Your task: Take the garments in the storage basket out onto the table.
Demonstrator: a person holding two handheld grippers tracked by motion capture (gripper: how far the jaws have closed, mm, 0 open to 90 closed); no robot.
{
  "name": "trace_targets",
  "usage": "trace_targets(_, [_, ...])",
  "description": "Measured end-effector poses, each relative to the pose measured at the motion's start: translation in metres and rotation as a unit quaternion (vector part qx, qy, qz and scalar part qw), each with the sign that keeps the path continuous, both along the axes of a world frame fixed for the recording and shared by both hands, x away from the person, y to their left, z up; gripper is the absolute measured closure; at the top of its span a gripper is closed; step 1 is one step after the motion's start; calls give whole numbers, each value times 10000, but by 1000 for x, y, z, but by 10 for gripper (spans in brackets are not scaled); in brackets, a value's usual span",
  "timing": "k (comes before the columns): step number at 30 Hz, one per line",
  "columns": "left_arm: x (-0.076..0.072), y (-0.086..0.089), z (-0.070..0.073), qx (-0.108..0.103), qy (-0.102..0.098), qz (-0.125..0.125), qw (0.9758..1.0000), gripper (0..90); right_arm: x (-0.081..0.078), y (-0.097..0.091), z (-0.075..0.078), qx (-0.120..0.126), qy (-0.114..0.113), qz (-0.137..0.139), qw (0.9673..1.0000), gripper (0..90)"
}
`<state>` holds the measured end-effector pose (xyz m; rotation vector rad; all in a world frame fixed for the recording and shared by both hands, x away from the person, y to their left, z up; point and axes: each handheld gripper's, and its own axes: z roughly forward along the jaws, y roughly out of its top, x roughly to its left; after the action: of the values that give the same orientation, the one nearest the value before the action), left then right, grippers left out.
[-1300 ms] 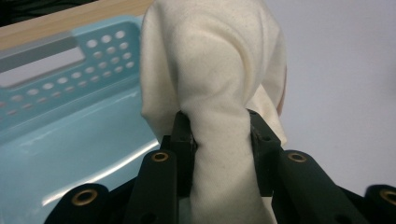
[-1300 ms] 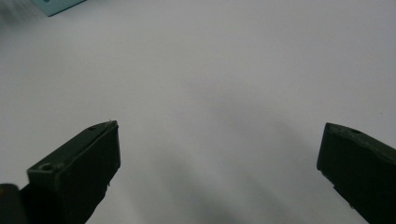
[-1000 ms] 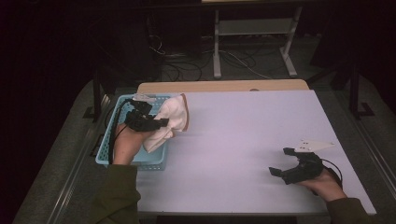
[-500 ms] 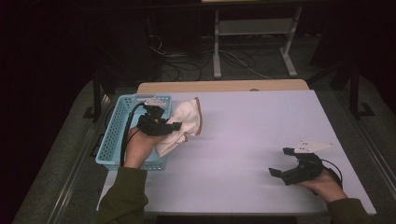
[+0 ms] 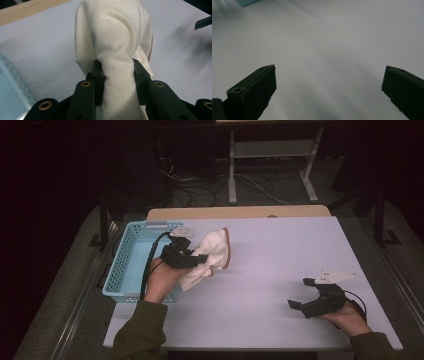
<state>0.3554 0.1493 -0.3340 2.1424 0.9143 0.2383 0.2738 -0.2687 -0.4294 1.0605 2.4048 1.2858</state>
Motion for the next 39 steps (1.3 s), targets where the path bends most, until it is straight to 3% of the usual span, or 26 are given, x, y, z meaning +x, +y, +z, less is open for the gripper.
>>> trace_targets(21, [-10, -42, -12, -83, 8, -464, 9989, 682, 0, 0, 0, -11, 10, 9, 10000, 0])
trace_targets(39, [-18, -83, -33, -3, -6, -992, 9951, 682, 1, 0, -1, -31, -40, 37, 10000, 0])
